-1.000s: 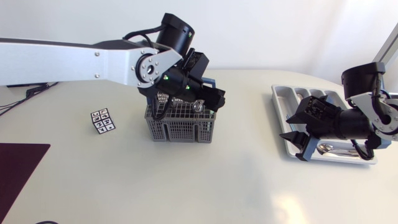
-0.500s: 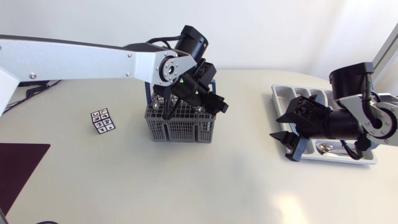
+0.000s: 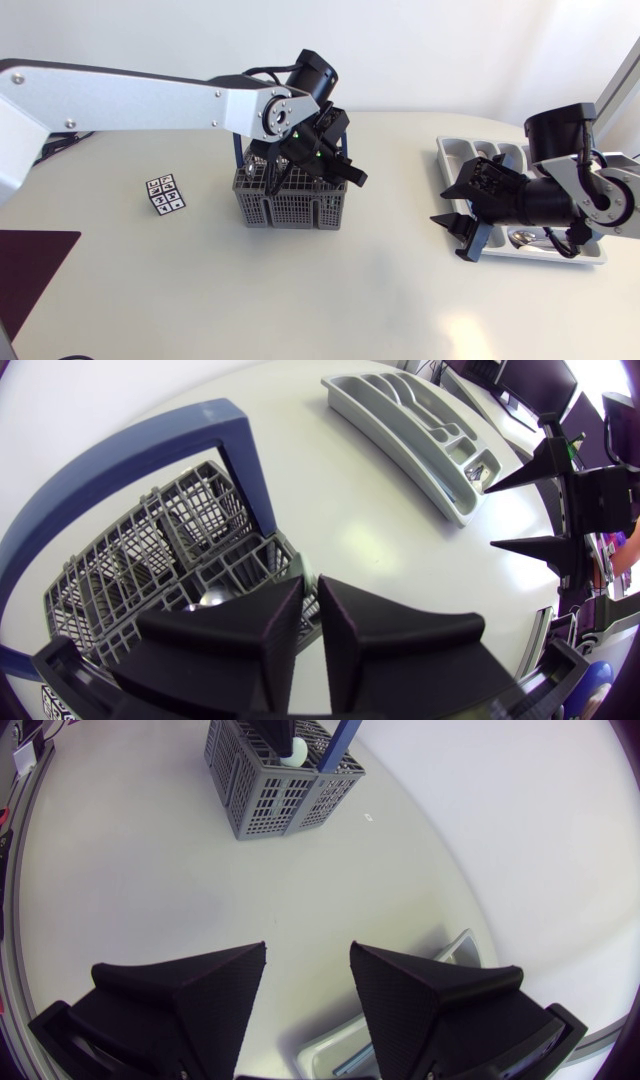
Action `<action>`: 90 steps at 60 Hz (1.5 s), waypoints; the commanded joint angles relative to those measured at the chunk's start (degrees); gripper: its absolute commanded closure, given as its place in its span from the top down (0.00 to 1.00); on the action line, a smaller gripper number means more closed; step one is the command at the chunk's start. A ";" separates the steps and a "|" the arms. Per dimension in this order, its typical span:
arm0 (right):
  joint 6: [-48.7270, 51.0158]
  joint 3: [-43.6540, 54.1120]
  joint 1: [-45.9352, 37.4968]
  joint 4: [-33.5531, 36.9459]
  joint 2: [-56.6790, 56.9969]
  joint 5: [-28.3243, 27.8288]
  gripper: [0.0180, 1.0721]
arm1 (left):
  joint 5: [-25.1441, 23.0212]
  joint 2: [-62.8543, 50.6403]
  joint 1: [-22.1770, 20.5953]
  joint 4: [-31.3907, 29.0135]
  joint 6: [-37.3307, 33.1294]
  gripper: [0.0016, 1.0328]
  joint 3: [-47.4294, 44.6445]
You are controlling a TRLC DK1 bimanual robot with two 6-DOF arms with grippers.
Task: Transfer all utensils from the basket to the drawer tray.
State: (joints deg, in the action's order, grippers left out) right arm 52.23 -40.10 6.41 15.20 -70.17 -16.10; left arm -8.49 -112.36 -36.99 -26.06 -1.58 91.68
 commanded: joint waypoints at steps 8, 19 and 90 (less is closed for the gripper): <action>-1.34 2.30 1.06 0.00 0.83 0.72 0.60 | 0.14 -0.67 -0.36 -0.92 -0.52 0.03 1.31; -1.16 2.83 1.58 0.27 1.35 1.24 0.60 | -1.44 2.23 -0.18 -0.92 0.09 0.03 0.78; -22.61 -12.02 14.06 5.01 8.12 -9.04 0.60 | -23.68 28.68 3.77 -2.24 3.69 0.03 -11.26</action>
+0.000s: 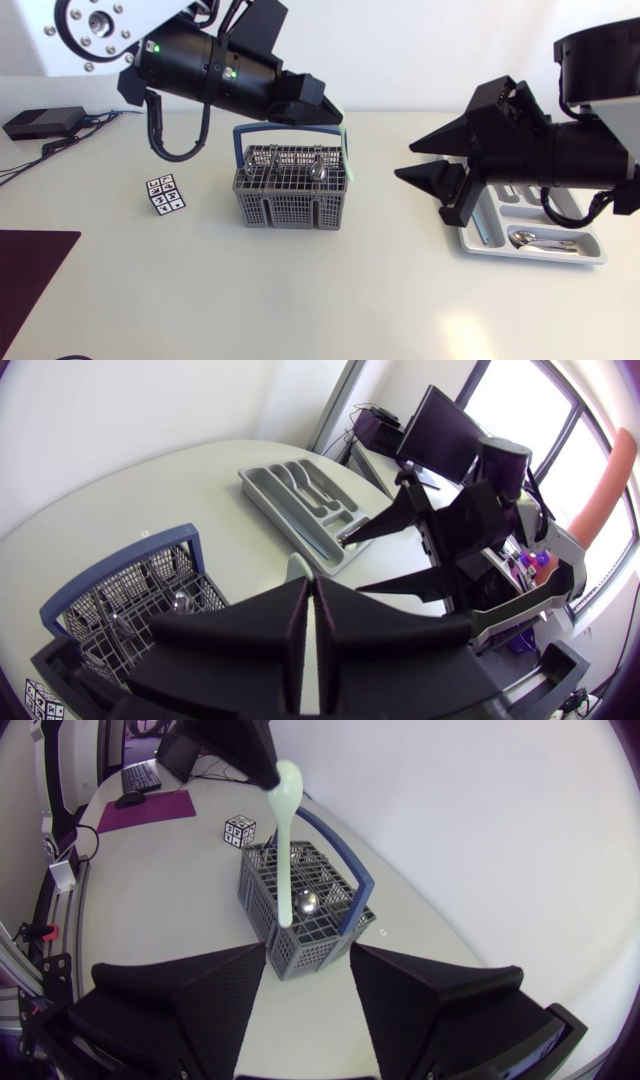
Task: Transfer all utensils from the basket to the drawer tray.
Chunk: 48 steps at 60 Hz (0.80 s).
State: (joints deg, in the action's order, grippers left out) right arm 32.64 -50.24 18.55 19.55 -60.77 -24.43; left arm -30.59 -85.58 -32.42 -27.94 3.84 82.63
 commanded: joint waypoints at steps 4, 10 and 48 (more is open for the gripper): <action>-3.64 -2.32 3.87 0.14 -2.07 -1.06 0.60 | -3.07 2.44 -1.41 -0.36 -2.08 0.03 -3.09; -4.61 -2.50 6.68 -0.65 -3.74 -1.24 0.60 | -4.74 2.96 -2.12 -0.44 -2.17 0.03 -3.88; -6.89 -2.50 10.55 -4.08 -6.90 -1.33 0.12 | -6.06 4.02 -3.96 -0.62 -2.25 0.03 -5.37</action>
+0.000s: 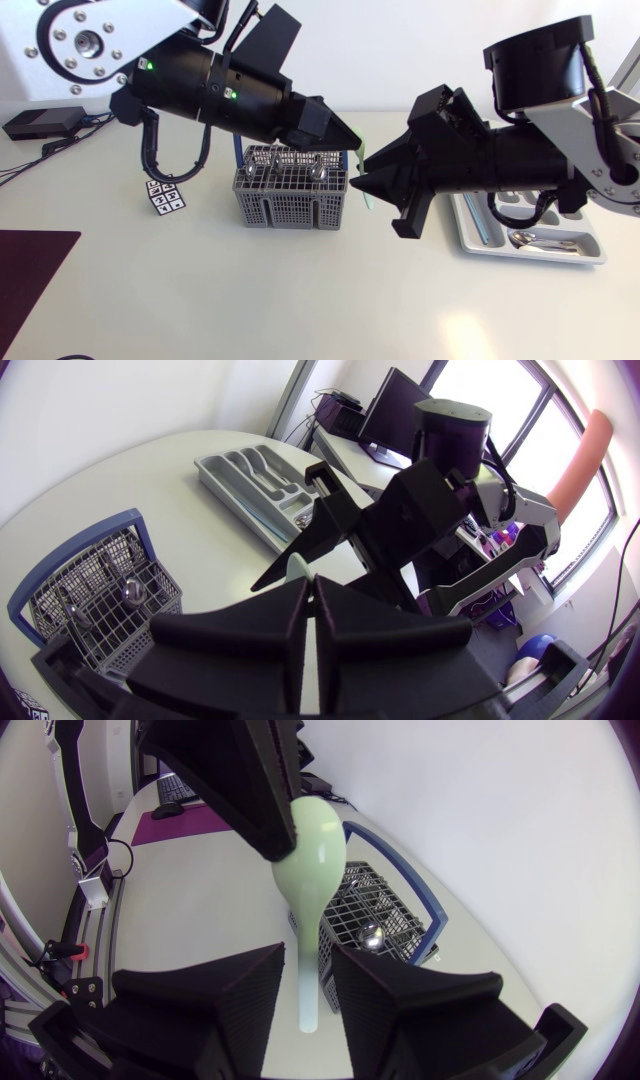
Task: Transfer all utensils from the basket to the drawer tray.
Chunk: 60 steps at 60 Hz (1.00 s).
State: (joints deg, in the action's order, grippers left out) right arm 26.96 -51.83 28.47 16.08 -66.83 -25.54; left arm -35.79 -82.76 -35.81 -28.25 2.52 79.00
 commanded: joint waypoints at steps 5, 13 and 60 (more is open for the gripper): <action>-1.38 -1.25 0.62 -0.17 -1.46 -0.30 0.05 | -0.86 1.29 -0.84 -0.40 -0.94 0.03 -1.83; -1.38 -1.52 0.71 0.45 -1.90 -0.30 0.05 | -0.95 1.64 -0.84 -0.49 -0.94 0.03 -1.83; 13.91 10.88 -16.08 5.11 0.91 -0.56 0.05 | 10.74 -2.58 5.49 6.28 -4.46 0.95 4.14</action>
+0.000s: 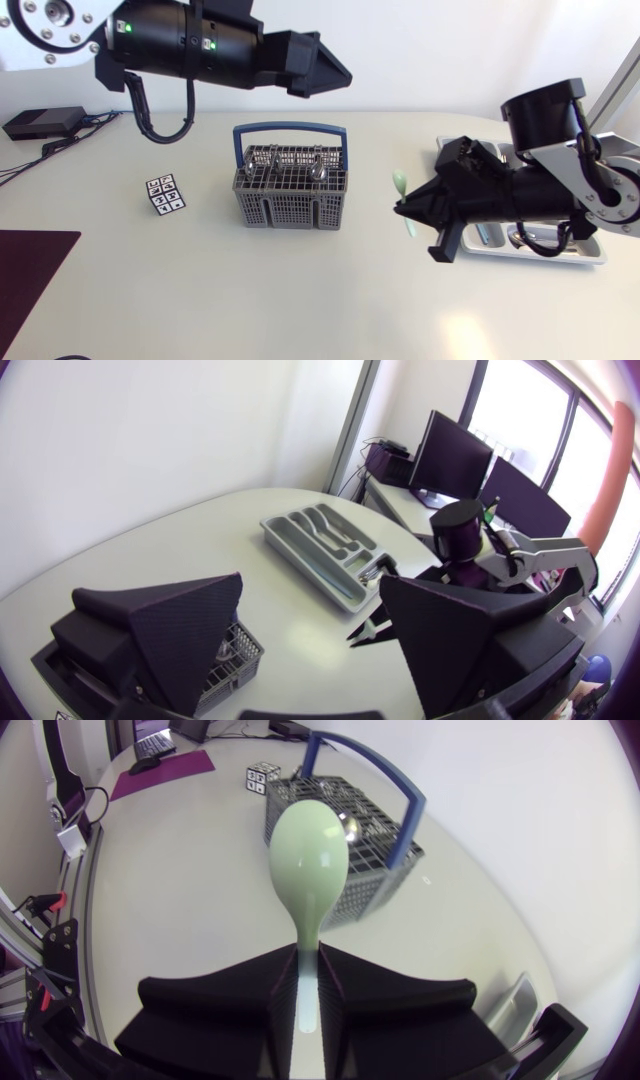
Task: Transfer all utensils from the basket to the drawer tray.
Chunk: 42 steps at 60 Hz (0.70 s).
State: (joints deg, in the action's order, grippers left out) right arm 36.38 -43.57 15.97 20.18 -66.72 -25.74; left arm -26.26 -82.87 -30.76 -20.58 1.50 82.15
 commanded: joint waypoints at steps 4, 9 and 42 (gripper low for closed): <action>9.32 4.28 -9.81 1.00 0.89 -0.37 0.05 | 6.05 -4.32 0.18 -2.80 -7.03 0.95 0.38; 16.44 5.95 -17.99 0.91 -0.17 -0.37 0.05 | 10.79 -5.64 -0.35 -3.15 -10.73 0.95 -1.20; 42.72 7.27 -49.28 -20.80 -19.24 7.89 0.05 | 19.67 -7.04 -3.69 -1.75 -15.91 0.95 -6.39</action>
State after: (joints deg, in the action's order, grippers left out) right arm 75.26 -37.28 -31.59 2.02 -83.07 -18.70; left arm -7.68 -88.71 -34.00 -22.44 -12.69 77.14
